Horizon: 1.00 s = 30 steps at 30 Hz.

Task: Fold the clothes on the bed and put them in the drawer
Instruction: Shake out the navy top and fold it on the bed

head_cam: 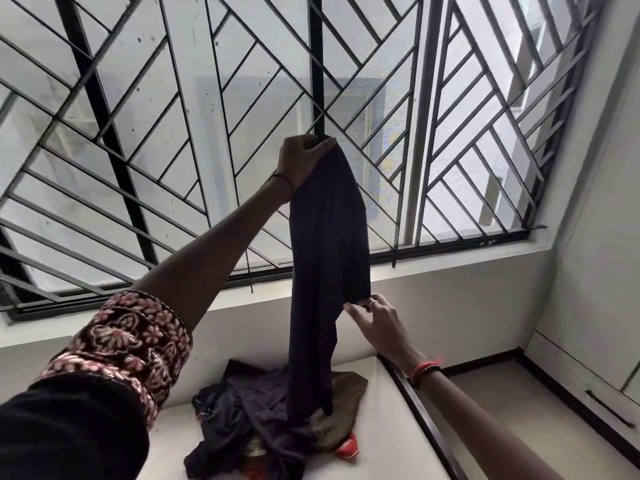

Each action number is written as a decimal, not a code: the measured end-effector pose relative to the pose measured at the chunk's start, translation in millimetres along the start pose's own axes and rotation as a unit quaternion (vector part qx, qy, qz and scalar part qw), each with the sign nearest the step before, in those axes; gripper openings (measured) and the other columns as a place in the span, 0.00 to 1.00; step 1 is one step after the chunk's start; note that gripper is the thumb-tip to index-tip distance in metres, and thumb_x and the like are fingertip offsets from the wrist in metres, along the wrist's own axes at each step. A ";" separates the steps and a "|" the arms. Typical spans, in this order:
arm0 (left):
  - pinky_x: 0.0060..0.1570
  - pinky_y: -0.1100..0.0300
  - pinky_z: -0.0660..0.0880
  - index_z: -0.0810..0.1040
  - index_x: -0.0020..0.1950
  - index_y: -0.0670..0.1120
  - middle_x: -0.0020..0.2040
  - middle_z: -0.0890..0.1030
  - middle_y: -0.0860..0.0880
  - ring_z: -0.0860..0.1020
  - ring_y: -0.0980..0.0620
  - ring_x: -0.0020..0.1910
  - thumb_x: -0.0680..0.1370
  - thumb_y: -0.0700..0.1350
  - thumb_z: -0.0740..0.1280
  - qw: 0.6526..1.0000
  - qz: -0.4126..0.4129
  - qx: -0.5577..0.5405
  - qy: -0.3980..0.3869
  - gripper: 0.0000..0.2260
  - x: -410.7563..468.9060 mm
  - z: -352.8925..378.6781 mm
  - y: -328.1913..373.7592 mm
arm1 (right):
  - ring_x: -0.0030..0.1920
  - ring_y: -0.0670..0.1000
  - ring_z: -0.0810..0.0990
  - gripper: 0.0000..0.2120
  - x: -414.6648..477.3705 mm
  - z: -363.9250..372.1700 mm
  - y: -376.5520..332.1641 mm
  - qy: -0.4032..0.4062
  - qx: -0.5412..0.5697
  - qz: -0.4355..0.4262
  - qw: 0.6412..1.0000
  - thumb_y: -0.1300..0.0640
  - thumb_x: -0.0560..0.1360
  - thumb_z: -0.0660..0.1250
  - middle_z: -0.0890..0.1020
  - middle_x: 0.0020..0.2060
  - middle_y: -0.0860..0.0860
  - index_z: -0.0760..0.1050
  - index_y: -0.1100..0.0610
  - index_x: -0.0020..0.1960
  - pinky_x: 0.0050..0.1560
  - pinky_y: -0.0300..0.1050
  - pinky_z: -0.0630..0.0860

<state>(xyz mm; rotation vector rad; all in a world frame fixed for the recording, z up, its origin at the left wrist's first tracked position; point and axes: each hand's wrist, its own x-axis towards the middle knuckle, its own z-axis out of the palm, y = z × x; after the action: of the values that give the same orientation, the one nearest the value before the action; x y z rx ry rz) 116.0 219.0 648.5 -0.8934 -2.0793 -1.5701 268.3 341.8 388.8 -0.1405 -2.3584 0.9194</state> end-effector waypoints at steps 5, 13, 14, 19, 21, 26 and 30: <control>0.34 0.71 0.67 0.83 0.41 0.45 0.32 0.78 0.56 0.72 0.67 0.30 0.74 0.51 0.71 1.000 0.006 -0.025 0.000 0.09 -2.3 7.6 8.6 | 0.55 0.48 0.77 0.36 -0.6 7.6 -24.0 -0.031 -0.060 0.032 0.997 0.23 0.64 0.57 0.77 0.57 0.44 0.77 0.46 0.59 0.55 0.49 0.76; 0.39 0.64 0.69 0.82 0.42 0.41 0.37 0.79 0.49 0.73 0.64 0.33 0.75 0.52 0.70 0.998 0.037 0.047 -0.002 0.13 -5.7 -18.9 -3.2 | 0.48 0.59 0.80 0.12 14.1 3.5 -7.5 -0.029 -0.039 0.031 0.998 0.58 0.79 0.61 0.81 0.50 0.57 0.80 0.65 0.51 0.48 0.48 0.73; 0.40 0.66 0.70 0.83 0.44 0.41 0.39 0.80 0.49 0.73 0.68 0.33 0.75 0.51 0.70 0.998 0.037 0.055 0.000 0.13 -7.1 -27.2 -7.4 | 0.49 0.59 0.81 0.12 15.6 -3.4 -3.1 -0.043 -0.029 0.026 0.998 0.59 0.79 0.61 0.82 0.50 0.58 0.80 0.66 0.52 0.49 0.48 0.72; 0.45 0.68 0.71 0.83 0.48 0.45 0.41 0.82 0.52 0.76 0.65 0.40 0.75 0.49 0.71 0.999 0.011 0.050 -0.015 0.08 -22.3 -65.8 -36.4 | 0.45 0.45 0.82 0.11 23.6 -50.8 19.1 -0.130 0.003 0.017 0.991 0.59 0.77 0.67 0.85 0.47 0.58 0.81 0.64 0.54 0.44 0.38 0.72; 0.41 0.72 0.69 0.82 0.46 0.48 0.37 0.80 0.58 0.74 0.70 0.35 0.75 0.48 0.71 0.998 0.003 0.065 -0.027 0.04 -31.9 -73.6 -45.9 | 0.38 0.31 0.78 0.11 28.5 -69.5 29.3 -0.149 0.020 0.032 0.988 0.59 0.74 0.69 0.85 0.45 0.51 0.81 0.62 0.55 0.40 0.29 0.71; 0.38 0.76 0.69 0.81 0.46 0.50 0.33 0.80 0.62 0.74 0.71 0.33 0.74 0.46 0.71 0.996 -0.033 0.064 -0.047 0.02 -57.5 -85.1 -69.2 | 0.35 0.32 0.78 0.12 41.6 -109.3 39.5 -0.155 0.090 0.063 0.982 0.65 0.69 0.73 0.82 0.33 0.35 0.81 0.62 0.53 0.41 0.26 0.72; 0.44 0.73 0.71 0.83 0.41 0.61 0.35 0.81 0.67 0.76 0.71 0.38 0.74 0.45 0.72 0.992 -0.065 0.079 -0.076 0.09 -77.8 -93.7 -82.4 | 0.37 0.40 0.80 0.06 48.0 -127.6 44.2 -0.178 0.142 0.070 0.971 0.66 0.68 0.73 0.85 0.35 0.46 0.84 0.59 0.44 0.43 0.30 0.73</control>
<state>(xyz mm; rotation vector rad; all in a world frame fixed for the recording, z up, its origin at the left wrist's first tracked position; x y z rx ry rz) 109.0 95.9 568.5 -0.8594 -2.3741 -1.4138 296.6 463.9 458.2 -0.0281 -2.5270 1.4430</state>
